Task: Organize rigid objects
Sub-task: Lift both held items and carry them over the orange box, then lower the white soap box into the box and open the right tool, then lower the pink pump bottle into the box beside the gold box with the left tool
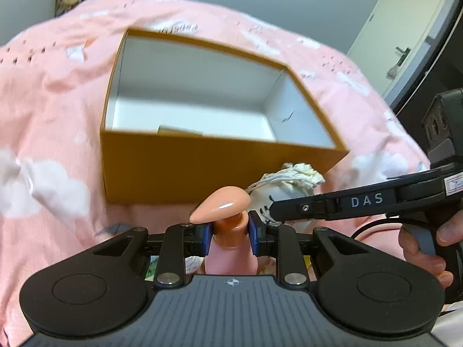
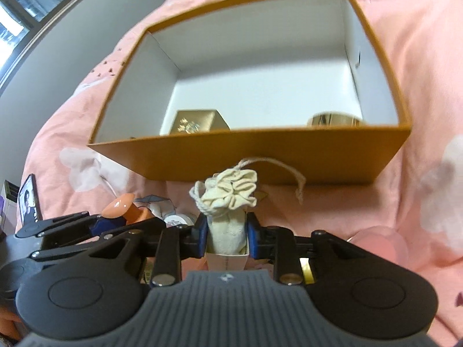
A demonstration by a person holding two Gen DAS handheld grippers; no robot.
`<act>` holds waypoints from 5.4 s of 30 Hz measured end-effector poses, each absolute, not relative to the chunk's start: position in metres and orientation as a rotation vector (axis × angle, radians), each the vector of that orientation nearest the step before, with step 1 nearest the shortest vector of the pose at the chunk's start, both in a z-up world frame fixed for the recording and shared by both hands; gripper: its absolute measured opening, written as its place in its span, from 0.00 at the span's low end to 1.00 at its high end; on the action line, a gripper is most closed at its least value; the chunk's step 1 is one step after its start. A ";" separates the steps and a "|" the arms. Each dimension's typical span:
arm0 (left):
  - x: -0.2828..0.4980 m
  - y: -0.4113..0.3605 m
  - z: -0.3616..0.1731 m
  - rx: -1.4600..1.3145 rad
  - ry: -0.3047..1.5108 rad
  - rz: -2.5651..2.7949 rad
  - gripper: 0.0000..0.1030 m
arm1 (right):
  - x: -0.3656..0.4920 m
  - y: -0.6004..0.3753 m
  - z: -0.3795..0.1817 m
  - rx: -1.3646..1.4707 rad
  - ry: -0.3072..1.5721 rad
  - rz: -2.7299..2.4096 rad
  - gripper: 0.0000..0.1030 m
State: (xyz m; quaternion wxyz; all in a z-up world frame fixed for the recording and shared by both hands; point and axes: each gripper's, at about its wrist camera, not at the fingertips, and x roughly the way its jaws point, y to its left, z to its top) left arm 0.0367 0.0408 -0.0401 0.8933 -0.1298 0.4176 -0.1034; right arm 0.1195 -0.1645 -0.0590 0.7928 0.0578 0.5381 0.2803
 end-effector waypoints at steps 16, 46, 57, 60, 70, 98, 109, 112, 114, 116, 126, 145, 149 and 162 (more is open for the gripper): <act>0.052 0.052 0.047 -0.236 0.621 -0.167 0.28 | 0.115 -0.174 0.036 0.138 0.907 0.762 0.25; 0.195 0.051 -0.039 0.005 0.826 0.044 0.28 | 0.237 -0.118 -0.038 0.121 1.016 0.602 0.25; 0.196 0.043 -0.047 0.102 0.905 0.060 0.34 | 0.236 -0.117 -0.042 0.117 1.038 0.596 0.26; 0.194 0.043 -0.046 0.105 0.917 0.044 0.38 | 0.236 -0.118 -0.040 0.118 1.030 0.592 0.26; 0.166 0.060 -0.008 0.014 0.782 0.017 0.75 | 0.234 -0.118 -0.033 0.118 1.019 0.613 0.04; 0.117 0.120 -0.022 -0.365 0.777 0.101 0.29 | 0.247 -0.106 -0.099 0.072 1.338 0.509 0.43; 0.115 0.116 -0.021 -0.347 0.774 0.110 0.29 | 0.231 -0.078 -0.099 0.044 1.356 0.635 0.34; 0.115 0.115 -0.021 -0.347 0.771 0.111 0.29 | 0.233 -0.091 -0.085 0.040 1.333 0.631 0.36; 0.115 0.115 -0.021 -0.344 0.772 0.111 0.29 | 0.236 -0.099 -0.073 0.006 1.297 0.601 0.40; 0.114 0.115 -0.020 -0.338 0.773 0.113 0.29 | 0.244 -0.113 -0.064 -0.024 1.281 0.564 0.42; 0.115 0.113 -0.019 -0.335 0.777 0.114 0.29 | 0.254 -0.126 -0.065 -0.321 1.309 0.522 0.42; 0.113 0.112 -0.021 -0.321 0.778 0.117 0.29 | 0.256 -0.116 -0.075 -0.473 1.428 0.544 0.33; 0.110 0.110 -0.020 -0.315 0.763 0.138 0.29 | 0.253 -0.117 -0.074 -0.463 1.411 0.542 0.33; 0.064 0.057 0.013 -0.200 0.579 0.086 0.41 | 0.190 -0.133 -0.005 -0.227 1.018 0.606 0.60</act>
